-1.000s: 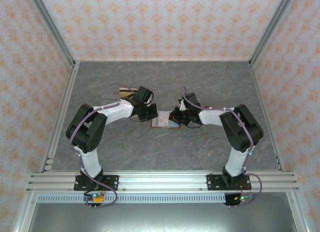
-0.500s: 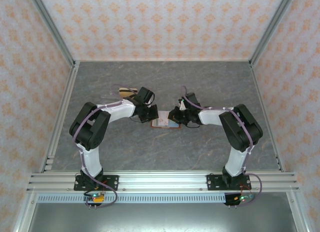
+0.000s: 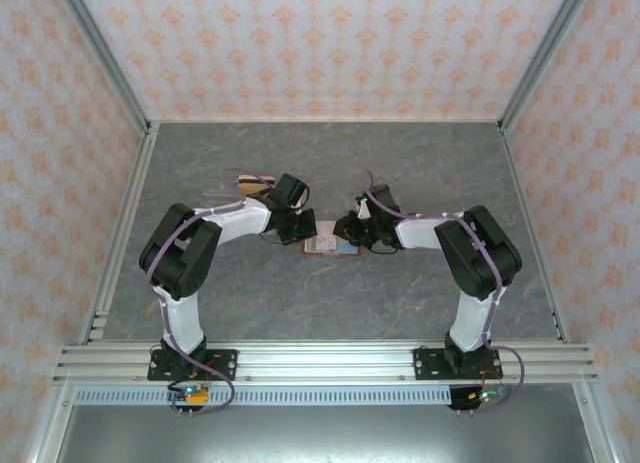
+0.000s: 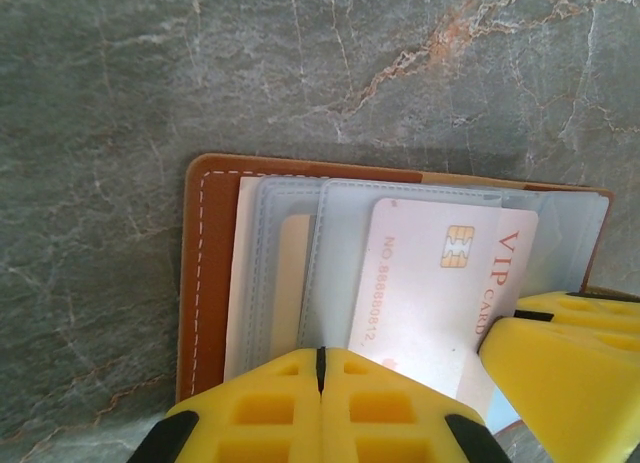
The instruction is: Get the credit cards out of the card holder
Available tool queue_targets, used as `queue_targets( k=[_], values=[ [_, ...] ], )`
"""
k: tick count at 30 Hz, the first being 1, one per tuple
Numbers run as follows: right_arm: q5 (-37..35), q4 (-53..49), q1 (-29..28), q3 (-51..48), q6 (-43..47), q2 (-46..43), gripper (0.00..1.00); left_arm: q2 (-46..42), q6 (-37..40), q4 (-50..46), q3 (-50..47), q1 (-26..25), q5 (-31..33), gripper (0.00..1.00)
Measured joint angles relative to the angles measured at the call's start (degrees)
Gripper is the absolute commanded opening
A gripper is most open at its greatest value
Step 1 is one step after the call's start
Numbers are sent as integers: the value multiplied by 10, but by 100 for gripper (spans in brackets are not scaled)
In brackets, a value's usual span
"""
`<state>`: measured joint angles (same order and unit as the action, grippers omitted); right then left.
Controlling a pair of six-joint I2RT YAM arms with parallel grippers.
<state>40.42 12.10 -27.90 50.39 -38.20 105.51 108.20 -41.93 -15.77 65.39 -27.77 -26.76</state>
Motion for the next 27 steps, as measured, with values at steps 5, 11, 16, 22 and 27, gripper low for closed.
queue_targets(
  k=[5, 11, 16, 22, 27],
  values=[
    [-1, 14, 0, -6, -5, 0, 0, 0, 0, 0, 0, 0, 0, 2],
    [-34, -11, 0, -24, 15, -38, 0, 0, 0, -6, 2, 0, 0, 14],
    [-65, -53, 0, -25, 50, -93, 0, -8, 5, -30, 11, 0, 2, 28],
    [-65, -80, 1, -13, 99, -125, 0, -72, 2, -43, 10, 14, -1, 52],
    [-13, -76, 10, 29, 121, -126, 0, -155, -16, -4, -15, 63, -29, 70]
  ],
)
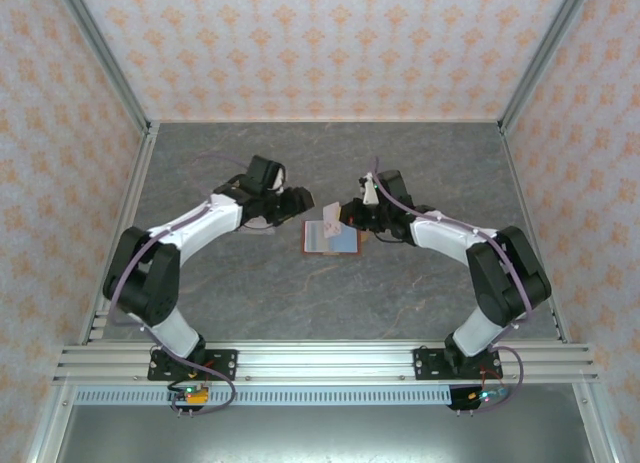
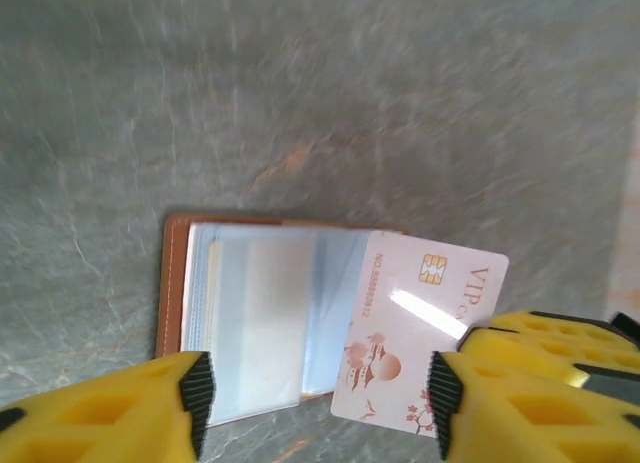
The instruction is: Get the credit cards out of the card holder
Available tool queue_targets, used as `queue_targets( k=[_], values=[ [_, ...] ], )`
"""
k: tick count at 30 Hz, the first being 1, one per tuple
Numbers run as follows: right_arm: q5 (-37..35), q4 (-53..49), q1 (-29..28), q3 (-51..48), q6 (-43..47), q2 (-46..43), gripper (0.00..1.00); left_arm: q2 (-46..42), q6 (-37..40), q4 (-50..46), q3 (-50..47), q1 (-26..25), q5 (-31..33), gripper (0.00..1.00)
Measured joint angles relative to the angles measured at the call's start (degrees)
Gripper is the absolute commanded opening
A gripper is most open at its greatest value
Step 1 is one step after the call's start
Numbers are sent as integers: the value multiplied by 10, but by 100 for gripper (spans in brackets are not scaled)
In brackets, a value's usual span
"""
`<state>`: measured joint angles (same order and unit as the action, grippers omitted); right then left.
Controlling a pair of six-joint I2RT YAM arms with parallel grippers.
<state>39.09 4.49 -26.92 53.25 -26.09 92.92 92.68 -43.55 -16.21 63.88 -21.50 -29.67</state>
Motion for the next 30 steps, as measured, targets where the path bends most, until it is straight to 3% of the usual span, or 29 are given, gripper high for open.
queue_targets(
  k=[6, 14, 17, 30],
  values=[
    [90, 30, 3, 76, -5, 4, 0, -48, -31, 73, -42, 31, -55, 83],
    [174, 76, 8, 132, -40, 36, 0, -60, -111, 213, -75, 34, -124, 81],
    [189, 88, 12, 137, -54, 36, 0, -61, -131, 245, -81, 38, -139, 72],
    [227, 100, 25, 138, -87, 37, 0, -84, -181, 345, -104, 40, -154, 15]
  ],
)
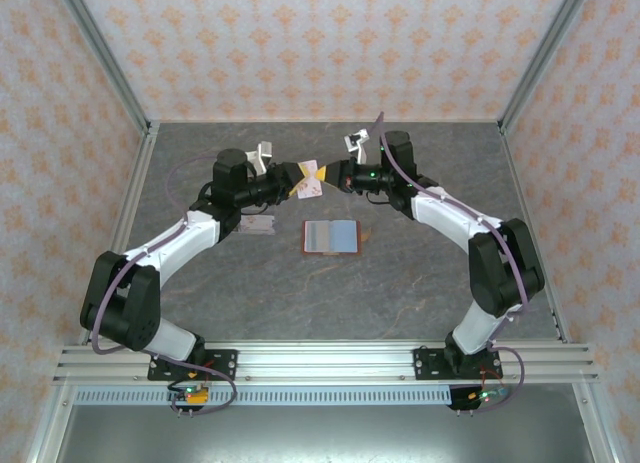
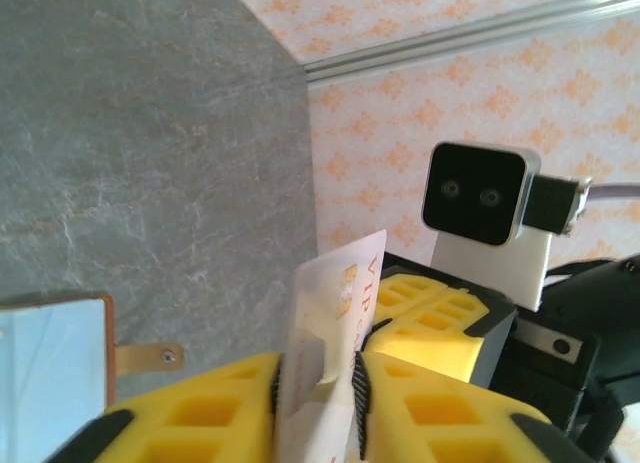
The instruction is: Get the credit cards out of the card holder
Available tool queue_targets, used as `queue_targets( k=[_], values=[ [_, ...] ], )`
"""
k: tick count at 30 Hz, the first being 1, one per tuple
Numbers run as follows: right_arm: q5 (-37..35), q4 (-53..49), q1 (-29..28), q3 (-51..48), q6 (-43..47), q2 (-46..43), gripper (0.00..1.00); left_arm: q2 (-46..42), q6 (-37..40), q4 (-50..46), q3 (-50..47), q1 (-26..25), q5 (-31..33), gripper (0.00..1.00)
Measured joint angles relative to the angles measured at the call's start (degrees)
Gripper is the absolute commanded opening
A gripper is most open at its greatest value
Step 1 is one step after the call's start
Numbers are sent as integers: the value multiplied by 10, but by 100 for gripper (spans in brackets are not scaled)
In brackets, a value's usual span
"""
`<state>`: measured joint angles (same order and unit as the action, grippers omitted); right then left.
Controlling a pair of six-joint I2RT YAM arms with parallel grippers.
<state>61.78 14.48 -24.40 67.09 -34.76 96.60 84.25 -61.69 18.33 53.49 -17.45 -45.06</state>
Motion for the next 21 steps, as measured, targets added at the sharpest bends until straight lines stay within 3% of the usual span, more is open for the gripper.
queue_targets(
  k=[5, 8, 14, 21],
  values=[
    [5, 36, 0, -13, -47, 0, 23, -23, -10, 8, -7, -1, 7, 4],
    [8, 80, 0, -25, -99, 0, 29, -38, -19, 19, -15, 0, 19, 1],
    [5, 160, -5, -63, -196, 0, 30, -44, -44, 50, -31, 0, 43, 1],
    [1, 217, -17, -75, -253, 0, 17, -44, -59, 65, -35, 0, 55, 1]
  ],
)
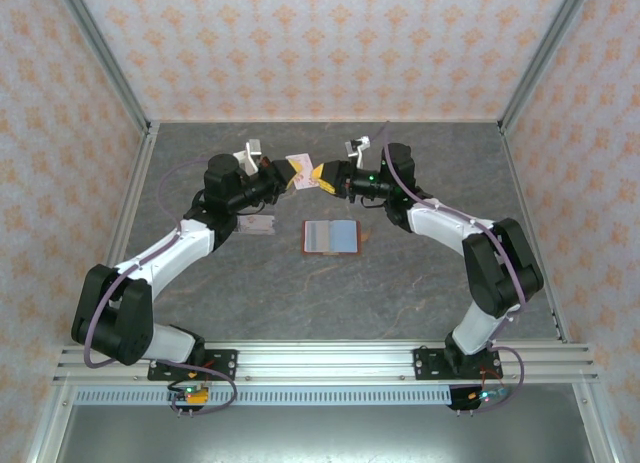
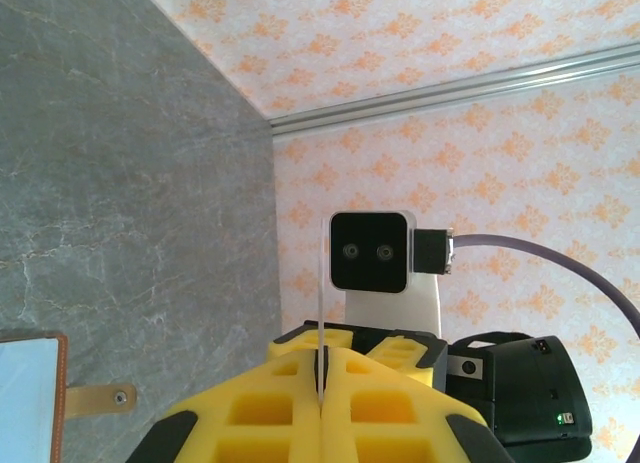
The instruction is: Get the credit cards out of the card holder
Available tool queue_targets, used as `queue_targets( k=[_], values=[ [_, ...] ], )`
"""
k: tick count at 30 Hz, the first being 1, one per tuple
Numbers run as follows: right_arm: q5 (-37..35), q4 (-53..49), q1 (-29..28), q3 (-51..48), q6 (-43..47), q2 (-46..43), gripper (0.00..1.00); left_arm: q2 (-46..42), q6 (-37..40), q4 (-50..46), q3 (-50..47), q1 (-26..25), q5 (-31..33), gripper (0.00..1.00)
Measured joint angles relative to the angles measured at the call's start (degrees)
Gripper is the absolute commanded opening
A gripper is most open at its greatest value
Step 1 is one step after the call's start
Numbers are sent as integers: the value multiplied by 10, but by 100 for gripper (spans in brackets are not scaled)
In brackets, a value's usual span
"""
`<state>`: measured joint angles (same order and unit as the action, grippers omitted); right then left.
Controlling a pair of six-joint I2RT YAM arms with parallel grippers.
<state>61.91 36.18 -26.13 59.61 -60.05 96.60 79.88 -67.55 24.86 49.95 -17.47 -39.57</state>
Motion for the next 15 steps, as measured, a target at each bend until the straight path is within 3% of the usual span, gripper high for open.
queue_targets(
  k=[5, 6, 10, 12, 15],
  values=[
    [0, 13, -3, 0, -15, 4, 6, 0, -2, 4, -6, 1, 7, 5],
    [0, 13, -3, 0, -14, 7, 1, 0, -1, 4, -7, 3, 8, 11],
    [-3, -36, -12, 21, 37, 12, 0, 0, 9, -21, -10, 13, 19, 46],
    [-18, -115, -21, 50, 105, 13, 0, -3, 24, -57, -10, 28, 38, 63],
    [-69, -256, -45, 115, 237, 21, 0, -23, 59, -135, -12, 58, 75, 76]
  ],
)
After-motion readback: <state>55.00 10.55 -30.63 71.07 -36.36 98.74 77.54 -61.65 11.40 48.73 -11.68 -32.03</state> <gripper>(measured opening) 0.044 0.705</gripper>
